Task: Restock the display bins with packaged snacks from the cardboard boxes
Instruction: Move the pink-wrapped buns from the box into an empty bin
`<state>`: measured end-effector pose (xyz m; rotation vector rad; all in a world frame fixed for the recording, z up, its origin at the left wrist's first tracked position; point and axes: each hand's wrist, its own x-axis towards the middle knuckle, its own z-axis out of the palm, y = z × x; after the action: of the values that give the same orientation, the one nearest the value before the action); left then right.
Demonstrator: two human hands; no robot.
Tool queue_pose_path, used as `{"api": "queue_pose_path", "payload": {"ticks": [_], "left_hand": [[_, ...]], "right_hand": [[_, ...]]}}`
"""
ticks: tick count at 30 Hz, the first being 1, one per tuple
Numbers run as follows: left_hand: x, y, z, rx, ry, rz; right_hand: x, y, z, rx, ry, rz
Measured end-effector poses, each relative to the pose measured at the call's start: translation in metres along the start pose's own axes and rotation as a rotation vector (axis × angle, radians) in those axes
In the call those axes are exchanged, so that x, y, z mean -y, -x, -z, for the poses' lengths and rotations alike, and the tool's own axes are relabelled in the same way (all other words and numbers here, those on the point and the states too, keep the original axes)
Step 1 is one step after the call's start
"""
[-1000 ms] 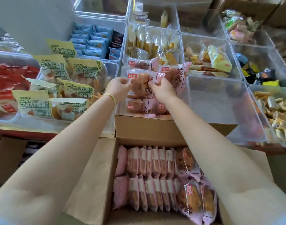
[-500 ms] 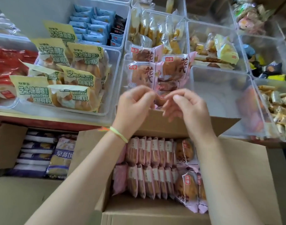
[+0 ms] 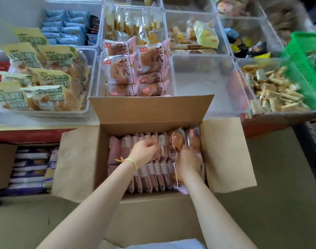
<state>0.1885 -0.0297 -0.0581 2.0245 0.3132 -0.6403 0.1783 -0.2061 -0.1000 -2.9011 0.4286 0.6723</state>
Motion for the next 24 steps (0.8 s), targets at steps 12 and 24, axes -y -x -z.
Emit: {"api": "queue_pose_path", "payload": {"ticks": [12, 24], "left_hand": [[-0.008, 0.025, -0.004, -0.057, 0.095, 0.035], [-0.031, 0.03, 0.019, -0.149, 0.196, -0.131]], "right_hand": [[-0.009, -0.005, 0.013, -0.041, -0.167, 0.075], [-0.031, 0.027, 0.093, -0.111, -1.338, 0.234]]}}
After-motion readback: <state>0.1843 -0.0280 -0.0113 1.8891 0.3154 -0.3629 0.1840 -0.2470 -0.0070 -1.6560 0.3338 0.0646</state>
